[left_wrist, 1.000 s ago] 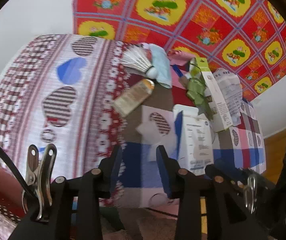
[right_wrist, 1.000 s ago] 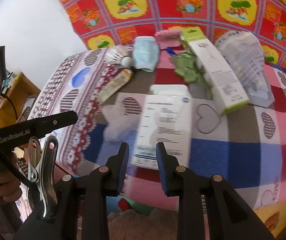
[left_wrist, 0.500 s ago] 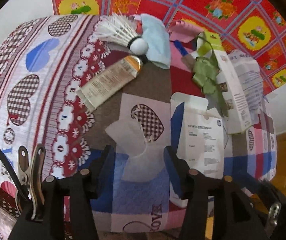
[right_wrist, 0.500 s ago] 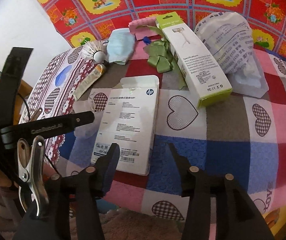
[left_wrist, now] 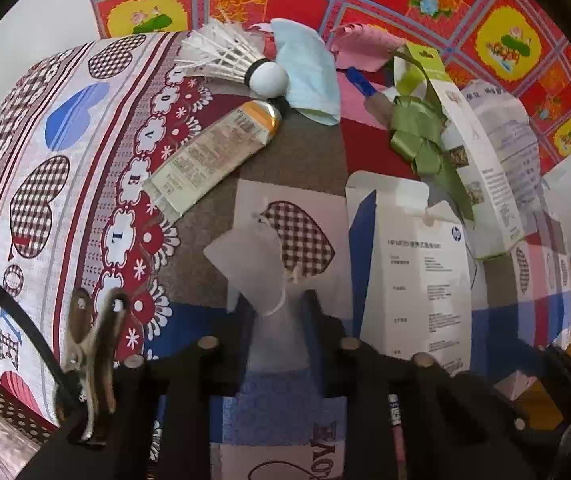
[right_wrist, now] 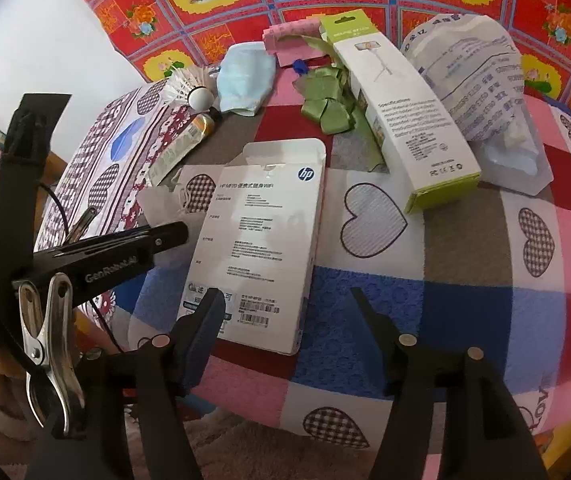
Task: Collect trash
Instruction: 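Move both grippers over the trash pile on the bed, then grasp the white HP box with the right gripper while the left grasps the white translucent bag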
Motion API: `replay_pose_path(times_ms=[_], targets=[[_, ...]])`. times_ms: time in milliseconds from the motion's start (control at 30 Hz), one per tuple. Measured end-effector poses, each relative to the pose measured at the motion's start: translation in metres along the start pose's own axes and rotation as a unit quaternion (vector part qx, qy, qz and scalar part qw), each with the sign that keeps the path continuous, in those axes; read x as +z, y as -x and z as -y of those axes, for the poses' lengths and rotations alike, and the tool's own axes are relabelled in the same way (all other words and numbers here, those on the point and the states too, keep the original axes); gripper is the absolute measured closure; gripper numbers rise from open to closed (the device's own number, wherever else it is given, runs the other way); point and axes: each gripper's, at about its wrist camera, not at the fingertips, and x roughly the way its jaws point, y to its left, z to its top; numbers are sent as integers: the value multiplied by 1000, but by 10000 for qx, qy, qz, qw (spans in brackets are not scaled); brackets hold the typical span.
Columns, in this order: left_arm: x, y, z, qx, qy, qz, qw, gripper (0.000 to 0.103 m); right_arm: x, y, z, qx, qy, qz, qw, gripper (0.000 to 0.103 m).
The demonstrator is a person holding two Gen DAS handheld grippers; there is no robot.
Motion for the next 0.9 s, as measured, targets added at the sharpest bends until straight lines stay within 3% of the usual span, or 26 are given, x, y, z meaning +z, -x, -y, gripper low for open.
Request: replay_pose_path(times_ms=[300,467,567,733,800,833,867,900], targets=[[-8,42,-39,23,319,321,9990,91,12,-21,-21,-87,-11,-140,9999,35],[-16,65,-69,-2,587,487,9971,91,21,-39,-32,-261,3,-213,9994,18],[-17,71,-80,-13,704,537,9961,91,24,-47,-42,-261,94,-274,9992,18],[-25,84,-98,-10,808,659,9945,91,22,-64,-62,-648,440,-463,9959,18],[-27,89,-104,-6,831,701,9941,91,20,-66,-70,-743,604,-463,9943,23],[-29,92,-108,5,850,726,9937,91,20,-66,-72,-822,632,-431,9937,37],[-30,94,-112,8,872,745,9934,91,19,-64,-74,-905,675,-359,9930,61],[-32,95,-115,4,895,761,9931,91,19,-63,-77,-930,712,-317,9926,70]])
